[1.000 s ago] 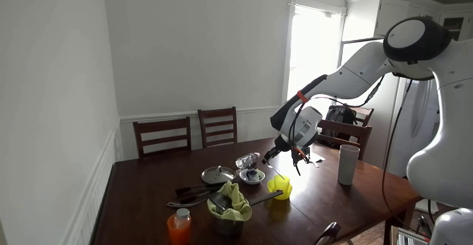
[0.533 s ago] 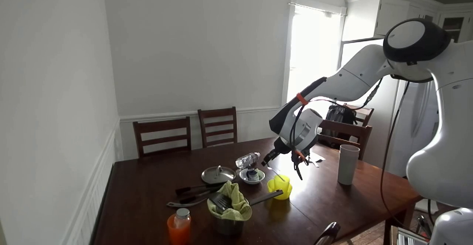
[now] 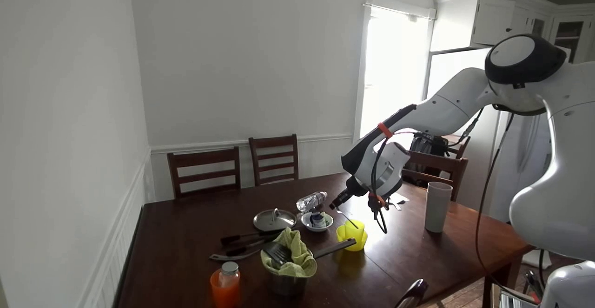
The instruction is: Put the yellow cup in the yellow bowl then put the spoon in the yellow cup
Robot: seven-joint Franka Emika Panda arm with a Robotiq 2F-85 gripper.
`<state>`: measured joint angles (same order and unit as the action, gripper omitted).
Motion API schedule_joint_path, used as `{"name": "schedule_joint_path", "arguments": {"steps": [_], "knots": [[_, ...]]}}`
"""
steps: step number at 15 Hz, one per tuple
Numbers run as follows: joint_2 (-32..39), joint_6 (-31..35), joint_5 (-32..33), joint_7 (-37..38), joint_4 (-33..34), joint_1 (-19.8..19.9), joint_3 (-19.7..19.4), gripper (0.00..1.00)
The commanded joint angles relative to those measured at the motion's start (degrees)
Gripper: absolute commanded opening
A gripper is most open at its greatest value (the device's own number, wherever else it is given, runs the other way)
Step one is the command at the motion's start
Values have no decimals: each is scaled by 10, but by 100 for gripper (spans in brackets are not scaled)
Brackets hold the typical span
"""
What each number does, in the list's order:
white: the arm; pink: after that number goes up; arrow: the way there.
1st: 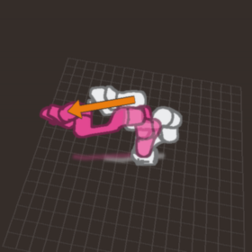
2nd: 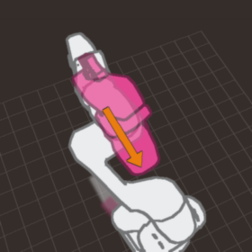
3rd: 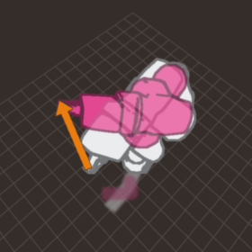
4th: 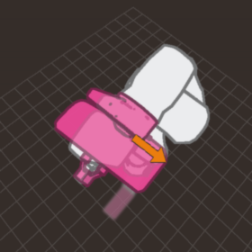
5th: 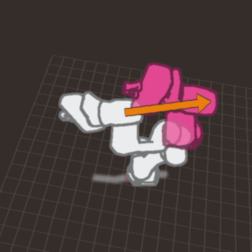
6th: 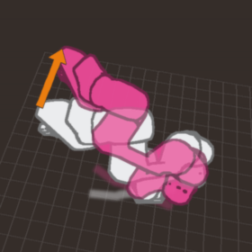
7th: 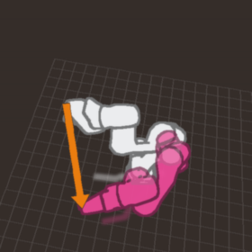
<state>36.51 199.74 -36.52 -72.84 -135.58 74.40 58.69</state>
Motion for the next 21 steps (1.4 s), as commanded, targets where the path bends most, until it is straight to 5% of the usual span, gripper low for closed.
{"name": "schedule_joint_path", "arguments": {"steps": [1,10,11,12,19,21], "knots": [[35,27,32,-9,-11,26,10,9],[53,33,33,-6,-16,20,-5,11],[52,34,31,-6,-15,18,-8,23],[20,21,138,114,-33,-5,-56,57],[-5,25,420,366,-39,-65,-187,99],[-16,21,482,430,-38,-81,-216,100]]}}
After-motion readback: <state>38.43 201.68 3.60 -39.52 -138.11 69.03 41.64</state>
